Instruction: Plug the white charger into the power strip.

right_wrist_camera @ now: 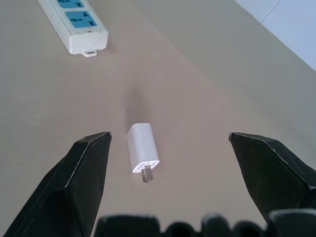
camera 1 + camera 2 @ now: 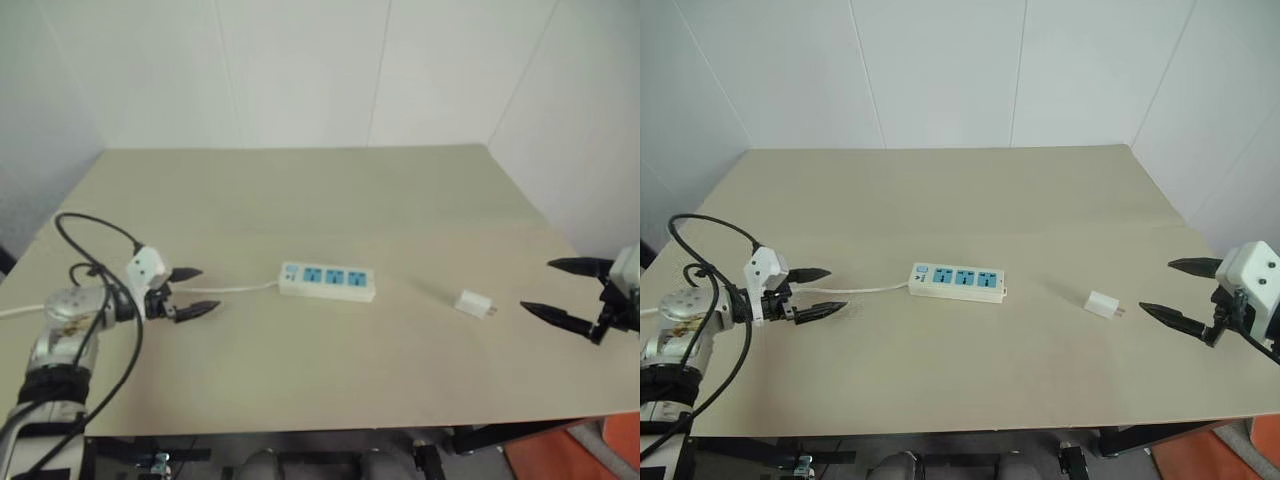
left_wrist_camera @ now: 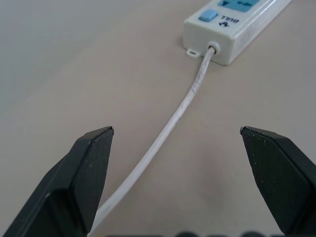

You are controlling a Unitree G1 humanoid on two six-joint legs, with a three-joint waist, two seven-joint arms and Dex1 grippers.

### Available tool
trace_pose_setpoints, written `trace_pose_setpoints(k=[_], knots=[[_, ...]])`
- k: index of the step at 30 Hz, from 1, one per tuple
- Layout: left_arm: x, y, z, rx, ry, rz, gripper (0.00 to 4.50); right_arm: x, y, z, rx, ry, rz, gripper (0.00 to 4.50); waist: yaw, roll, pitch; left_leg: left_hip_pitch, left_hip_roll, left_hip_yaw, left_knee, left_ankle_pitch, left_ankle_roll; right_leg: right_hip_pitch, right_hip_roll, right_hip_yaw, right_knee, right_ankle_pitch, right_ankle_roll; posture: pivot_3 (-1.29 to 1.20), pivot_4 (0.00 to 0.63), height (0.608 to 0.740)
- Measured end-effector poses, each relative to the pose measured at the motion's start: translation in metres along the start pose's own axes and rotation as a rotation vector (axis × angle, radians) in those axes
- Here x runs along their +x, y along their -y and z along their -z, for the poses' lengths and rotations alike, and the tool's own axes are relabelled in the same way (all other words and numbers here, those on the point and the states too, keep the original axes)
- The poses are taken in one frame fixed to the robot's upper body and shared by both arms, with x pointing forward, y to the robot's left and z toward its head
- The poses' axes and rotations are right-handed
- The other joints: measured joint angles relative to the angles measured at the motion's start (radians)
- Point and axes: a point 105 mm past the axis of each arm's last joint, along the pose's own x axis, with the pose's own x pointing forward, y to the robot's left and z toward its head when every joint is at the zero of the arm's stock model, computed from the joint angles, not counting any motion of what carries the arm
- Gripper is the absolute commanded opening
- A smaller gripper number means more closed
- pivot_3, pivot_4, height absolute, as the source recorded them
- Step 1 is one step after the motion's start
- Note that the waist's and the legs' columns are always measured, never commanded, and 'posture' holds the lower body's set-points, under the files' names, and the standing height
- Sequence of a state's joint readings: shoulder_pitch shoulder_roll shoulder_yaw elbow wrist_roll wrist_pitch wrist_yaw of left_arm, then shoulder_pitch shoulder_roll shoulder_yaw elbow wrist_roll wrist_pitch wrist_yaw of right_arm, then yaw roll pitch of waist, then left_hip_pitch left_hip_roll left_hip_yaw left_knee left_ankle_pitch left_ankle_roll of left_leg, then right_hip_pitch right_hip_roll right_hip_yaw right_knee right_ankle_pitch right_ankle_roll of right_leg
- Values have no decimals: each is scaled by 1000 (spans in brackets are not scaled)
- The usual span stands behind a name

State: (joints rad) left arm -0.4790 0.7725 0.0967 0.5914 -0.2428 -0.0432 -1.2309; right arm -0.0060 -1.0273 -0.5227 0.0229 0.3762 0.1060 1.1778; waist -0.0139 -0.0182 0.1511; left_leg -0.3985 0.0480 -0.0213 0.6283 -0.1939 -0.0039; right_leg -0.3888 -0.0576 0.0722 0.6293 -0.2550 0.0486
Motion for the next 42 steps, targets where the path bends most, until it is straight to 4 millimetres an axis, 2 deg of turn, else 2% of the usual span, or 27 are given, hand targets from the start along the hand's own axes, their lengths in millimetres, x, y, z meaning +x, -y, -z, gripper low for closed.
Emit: trace_pose_setpoints(k=[7,11,15,19,22,27,33,37,40,42], knots=[[6,-6,-6,34,14,16,4466,-3,-6,2,46,-42,-45,4500,1,0,0,0,0,0,1,0,0,0,0,0,0,0,0,0,150,740],[13,-3,0,22,-35,71,4466,-4,-11,3,69,-46,-58,4500,1,0,0,0,0,0,1,0,0,0,0,0,0,-1,2,0,150,740],[33,0,-2,-5,-17,118,4466,-3,-13,-2,47,-37,-67,4500,2,0,0,0,-1,-1,2,0,0,0,0,0,0,-2,4,0,150,740],[48,4,6,-26,-53,160,4466,0,-14,-8,34,-31,-64,4500,1,0,0,-1,-1,-1,2,0,0,0,0,0,0,-2,5,0,150,740],[64,6,2,-4,-63,186,4466,10,-21,-22,14,-3,-77,4500,1,-1,0,-2,-1,-1,2,0,0,0,0,0,0,-2,5,0,150,740],[92,8,-16,33,-56,212,4466,41,-48,-56,13,85,-157,4500,-1,-1,0,-3,-1,-2,3,0,0,0,0,0,0,-1,5,0,150,740],[111,11,-23,78,-128,226,4466,70,-73,-82,45,117,-190,4500,0,-1,1,-6,-2,-3,3,0,0,-1,0,-1,0,-1,5,0,150,740],[119,10,-26,100,-156,207,4466,83,-89,-94,64,144,-191,4500,3,-1,1,-6,-2,-4,4,0,0,-1,0,-2,0,0,3,0,150,740],[121,10,-26,122,-184,202,3903,86,-97,-97,80,148,-186,4500,4,-1,0,-5,-2,-4,4,0,0,-1,0,-2,0,0,3,0,150,740],[124,10,-25,124,-198,195,3318,88,-100,-99,94,146,-173,4500,3,-1,0,-4,-2,-4,5,0,0,0,0,-2,1,0,4,0,150,740]])
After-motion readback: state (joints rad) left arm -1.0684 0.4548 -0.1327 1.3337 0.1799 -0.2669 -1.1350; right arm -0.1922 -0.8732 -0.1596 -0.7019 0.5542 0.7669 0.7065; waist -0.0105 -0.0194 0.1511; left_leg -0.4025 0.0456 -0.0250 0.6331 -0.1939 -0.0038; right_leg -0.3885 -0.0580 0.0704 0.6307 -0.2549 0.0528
